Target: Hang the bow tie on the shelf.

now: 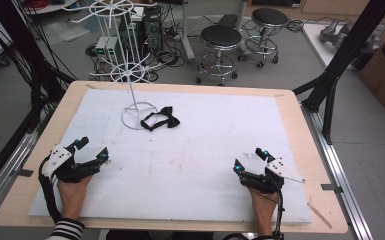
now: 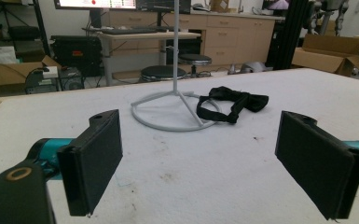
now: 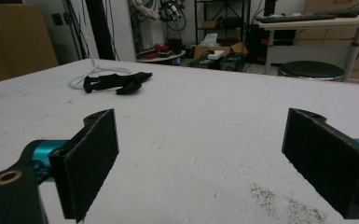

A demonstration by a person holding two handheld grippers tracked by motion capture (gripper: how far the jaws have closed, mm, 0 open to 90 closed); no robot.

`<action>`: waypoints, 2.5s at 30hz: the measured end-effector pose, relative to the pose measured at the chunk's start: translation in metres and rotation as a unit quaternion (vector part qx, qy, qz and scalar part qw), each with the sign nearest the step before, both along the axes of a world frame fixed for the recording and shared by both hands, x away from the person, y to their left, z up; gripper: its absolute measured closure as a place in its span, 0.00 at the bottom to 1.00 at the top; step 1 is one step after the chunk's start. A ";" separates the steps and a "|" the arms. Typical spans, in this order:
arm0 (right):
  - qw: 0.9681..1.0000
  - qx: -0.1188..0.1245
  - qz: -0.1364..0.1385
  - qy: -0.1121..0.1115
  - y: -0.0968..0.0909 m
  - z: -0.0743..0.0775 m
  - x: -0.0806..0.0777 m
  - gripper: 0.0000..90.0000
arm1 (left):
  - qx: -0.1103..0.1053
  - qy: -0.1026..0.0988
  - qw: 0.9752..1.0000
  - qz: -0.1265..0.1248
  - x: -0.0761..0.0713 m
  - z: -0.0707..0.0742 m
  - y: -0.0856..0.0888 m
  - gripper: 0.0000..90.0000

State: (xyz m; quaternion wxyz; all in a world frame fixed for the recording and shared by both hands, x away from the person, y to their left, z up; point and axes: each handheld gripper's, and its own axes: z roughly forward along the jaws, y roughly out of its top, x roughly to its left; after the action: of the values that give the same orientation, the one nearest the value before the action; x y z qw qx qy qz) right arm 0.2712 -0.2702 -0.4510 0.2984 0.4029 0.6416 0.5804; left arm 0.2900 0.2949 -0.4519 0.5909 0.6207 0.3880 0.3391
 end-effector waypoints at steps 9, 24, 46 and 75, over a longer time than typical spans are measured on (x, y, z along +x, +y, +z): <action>1.000 -0.002 -0.001 -0.004 0.000 0.000 -0.001 0.11 | -0.001 0.001 1.000 0.005 0.000 0.000 0.000 0.17; 1.000 0.001 -0.005 -0.005 0.000 0.000 0.000 0.11 | 0.015 0.038 0.999 0.013 0.006 0.004 -0.005 0.16; 1.000 0.006 -0.003 -0.002 -0.001 0.000 0.000 0.11 | 0.078 0.040 0.994 -0.057 0.031 0.064 -0.055 0.17; 1.000 0.007 -0.003 -0.004 -0.002 0.000 0.000 0.11 | 0.126 0.132 0.976 -0.116 0.091 0.065 -0.122 0.23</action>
State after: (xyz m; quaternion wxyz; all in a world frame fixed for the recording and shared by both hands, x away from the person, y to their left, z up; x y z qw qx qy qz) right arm 0.2714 -0.2720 -0.4512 0.3000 0.4051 0.6352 0.5851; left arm 0.3811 0.1726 -0.3874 0.4867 0.7704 0.3420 0.2295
